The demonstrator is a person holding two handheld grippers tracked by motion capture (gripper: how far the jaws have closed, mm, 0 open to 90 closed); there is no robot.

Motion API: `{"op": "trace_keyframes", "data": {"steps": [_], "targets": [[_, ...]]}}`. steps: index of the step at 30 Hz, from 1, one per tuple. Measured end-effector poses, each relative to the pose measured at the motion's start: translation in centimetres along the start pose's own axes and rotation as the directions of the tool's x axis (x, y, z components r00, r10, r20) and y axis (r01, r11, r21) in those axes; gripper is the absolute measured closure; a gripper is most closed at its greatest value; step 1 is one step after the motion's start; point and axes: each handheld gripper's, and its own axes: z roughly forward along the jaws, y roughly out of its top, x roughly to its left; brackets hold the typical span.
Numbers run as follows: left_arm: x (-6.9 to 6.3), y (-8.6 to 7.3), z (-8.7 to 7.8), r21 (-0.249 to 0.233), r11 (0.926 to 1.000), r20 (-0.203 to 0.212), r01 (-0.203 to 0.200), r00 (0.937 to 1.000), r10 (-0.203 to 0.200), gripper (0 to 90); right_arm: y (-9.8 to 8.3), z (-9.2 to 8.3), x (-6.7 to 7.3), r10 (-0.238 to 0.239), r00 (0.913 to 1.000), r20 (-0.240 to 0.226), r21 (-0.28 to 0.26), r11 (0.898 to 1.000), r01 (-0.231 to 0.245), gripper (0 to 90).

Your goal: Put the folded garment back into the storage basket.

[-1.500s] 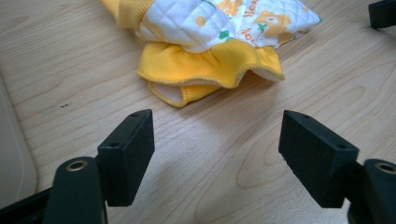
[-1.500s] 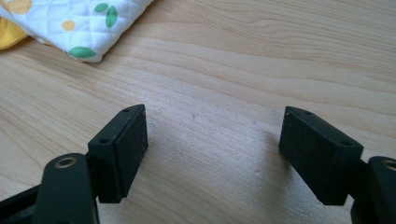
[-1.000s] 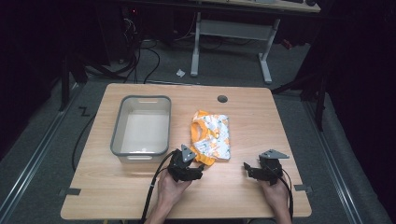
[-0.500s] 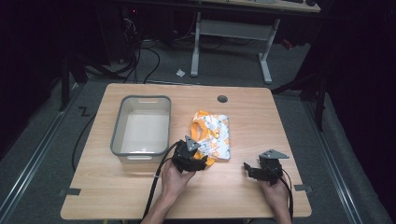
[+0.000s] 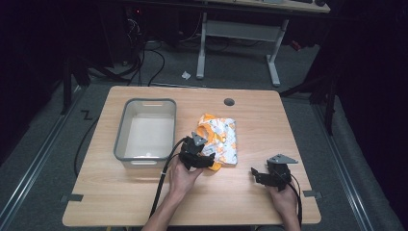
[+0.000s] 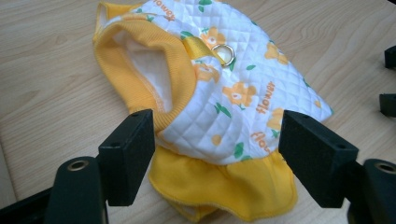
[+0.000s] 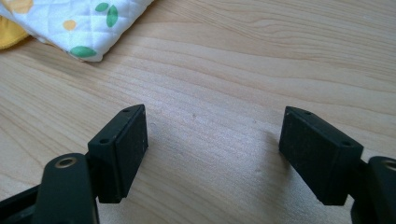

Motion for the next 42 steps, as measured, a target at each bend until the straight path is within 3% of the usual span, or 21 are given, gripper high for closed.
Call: {"op": "trace_keyframes", "data": {"steps": [5, 8, 14, 17, 24, 29, 34, 39, 42], "targets": [[0.7, 0.7, 0.4, -0.003, 0.9996, 0.001, 0.028, 0.9996, -0.028, 26.5, 0.0, 0.0, 0.0, 0.000, 1.0000, 0.000, 0.000, 1.000, 0.000, 23.7], [1.3, 0.9, 0.4, -0.031, 0.9976, 0.004, 0.061, 0.9981, -0.061, 27.2, 0.0, 0.0, 0.0, -0.001, 1.0000, -0.001, -0.001, 1.000, 0.001, 23.8], [1.6, 1.6, 1.3, -0.011, 0.9973, 0.000, 0.072, 0.9974, -0.072, 25.8, 0.0, 0.0, 0.0, 0.001, 1.0000, 0.000, 0.000, 1.000, -0.001, 23.7], [1.7, 1.9, 1.8, -0.026, 0.9952, 0.000, 0.095, 0.9955, -0.095, 26.4, 0.0, 0.0, 0.0, 0.001, 1.0000, 0.000, 0.000, 1.000, -0.001, 23.7], [2.1, 2.7, 3.8, 0.003, 0.9924, -0.029, 0.123, 0.9920, -0.123, 25.2, 0.0, 0.0, 0.0, 0.001, 1.0000, 0.000, 0.000, 1.000, -0.001, 23.7], [2.4, 2.3, 5.2, 0.037, 0.9879, -0.052, 0.151, 0.9875, -0.148, 24.9, 0.0, 0.0, 0.0, 0.000, 1.0000, 0.000, 0.000, 1.000, 0.000, 23.8], [2.6, 1.8, 6.3, 0.070, 0.9871, -0.093, 0.144, 0.9862, -0.137, 24.0, 0.0, 0.0, 0.0, 0.000, 1.0000, 0.000, 0.000, 1.000, 0.000, 23.7], [3.0, 1.3, 7.3, 0.116, 0.9795, -0.090, 0.165, 0.9838, -0.155, 23.3, 0.0, 0.0, 0.0, 0.000, 1.0000, 0.000, 0.000, 1.000, 0.000, 23.8], [2.8, 1.4, 7.4, 0.118, 0.9819, -0.102, 0.148, 0.9854, -0.136, 23.1, 0.0, 0.0, 0.0, 0.000, 1.0000, 0.000, 0.000, 1.000, 0.000, 23.7]]}}
